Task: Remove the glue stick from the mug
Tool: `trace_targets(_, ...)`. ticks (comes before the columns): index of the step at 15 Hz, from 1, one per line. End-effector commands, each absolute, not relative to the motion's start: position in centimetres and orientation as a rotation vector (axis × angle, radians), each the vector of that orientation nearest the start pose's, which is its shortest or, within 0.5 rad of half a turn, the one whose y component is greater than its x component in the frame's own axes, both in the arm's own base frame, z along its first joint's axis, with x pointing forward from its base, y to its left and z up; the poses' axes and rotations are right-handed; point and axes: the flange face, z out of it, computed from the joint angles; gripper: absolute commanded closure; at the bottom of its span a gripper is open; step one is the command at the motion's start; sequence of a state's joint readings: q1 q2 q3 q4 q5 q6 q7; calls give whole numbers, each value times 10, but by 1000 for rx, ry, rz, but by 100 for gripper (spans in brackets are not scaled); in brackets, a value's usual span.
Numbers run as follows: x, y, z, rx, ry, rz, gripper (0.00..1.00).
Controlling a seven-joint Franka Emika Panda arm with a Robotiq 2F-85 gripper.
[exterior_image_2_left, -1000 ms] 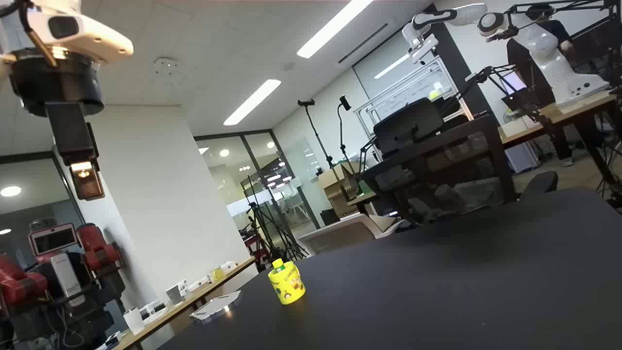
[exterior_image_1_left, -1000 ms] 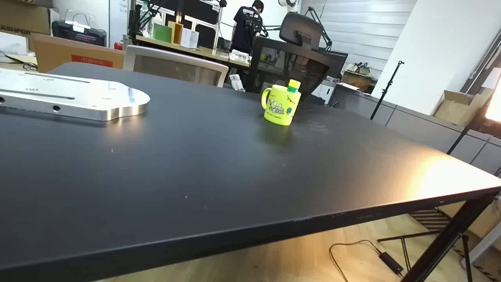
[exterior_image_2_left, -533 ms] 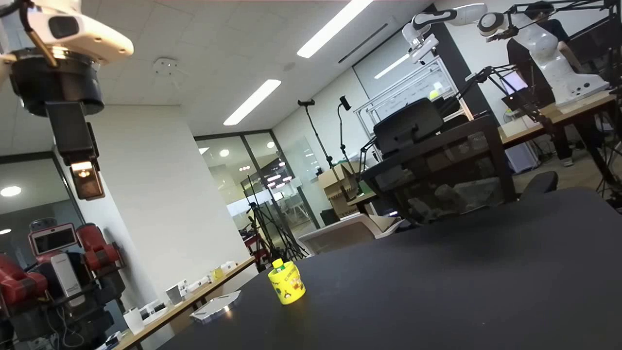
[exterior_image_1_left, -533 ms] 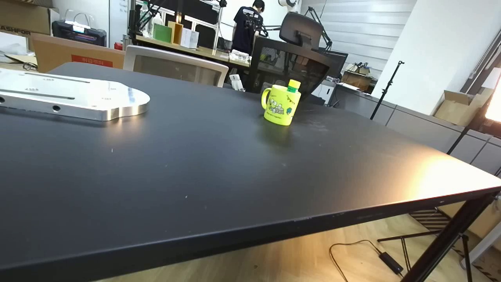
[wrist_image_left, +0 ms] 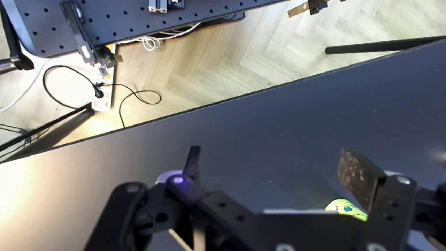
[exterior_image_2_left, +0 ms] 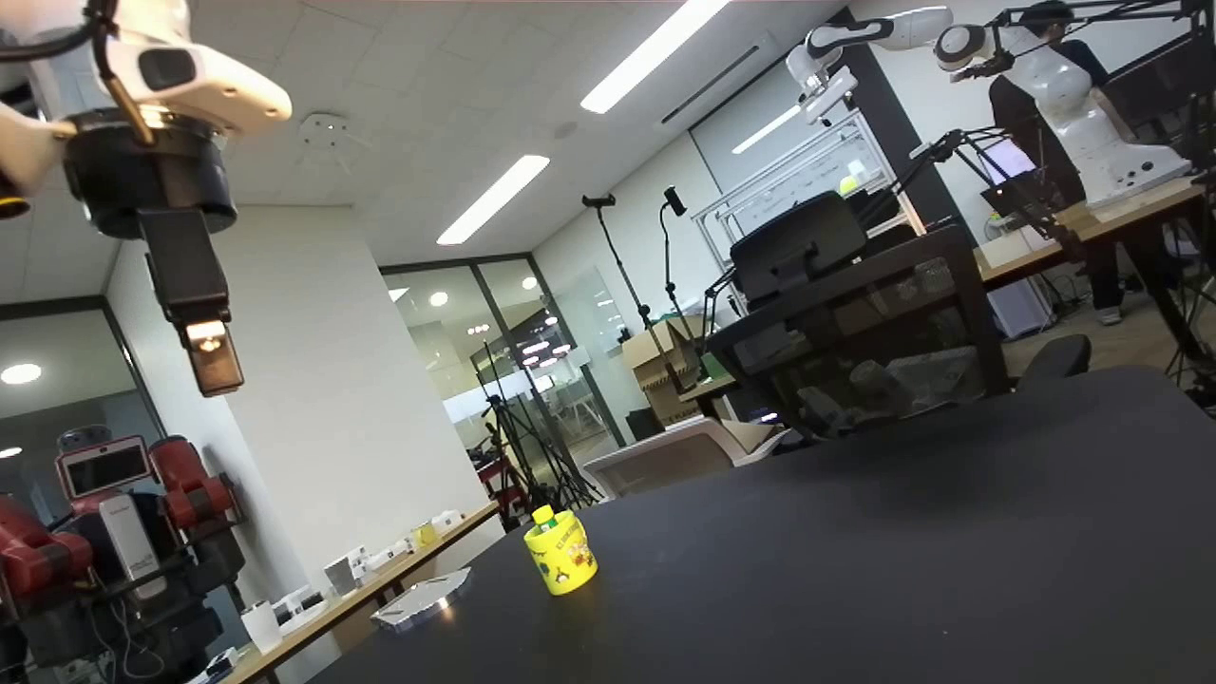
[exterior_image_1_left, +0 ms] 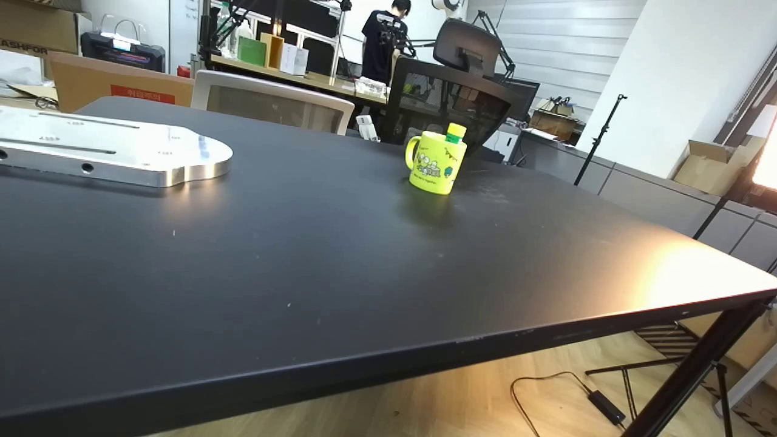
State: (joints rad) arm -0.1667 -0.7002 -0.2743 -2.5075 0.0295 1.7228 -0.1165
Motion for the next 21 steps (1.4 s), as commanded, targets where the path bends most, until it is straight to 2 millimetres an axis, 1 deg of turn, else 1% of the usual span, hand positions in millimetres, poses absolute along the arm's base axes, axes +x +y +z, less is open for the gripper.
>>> trace_targets(1,350,-142,481,-2940,284,103,0)
trace_targets(2,364,-137,475,-2953,235,112,0)
trace_targets(4,401,-120,460,-2990,137,141,0)
trace_targets(7,459,-89,442,-3042,-37,164,0)
trace_targets(9,494,-66,430,-3067,-161,183,0)
trace_targets(11,523,-39,417,-3078,-301,190,0)
trace_targets(13,549,-15,407,-3094,-375,192,0)
trace_targets(14,558,-7,403,-3104,-361,194,0)
trace_targets(15,533,-16,403,-3084,-344,189,0)
trace_targets(16,543,-8,398,-3083,-367,193,0)
trace_targets(18,554,-3,393,-3083,-381,198,0)
trace_targets(21,556,-6,394,-3085,-374,193,0)
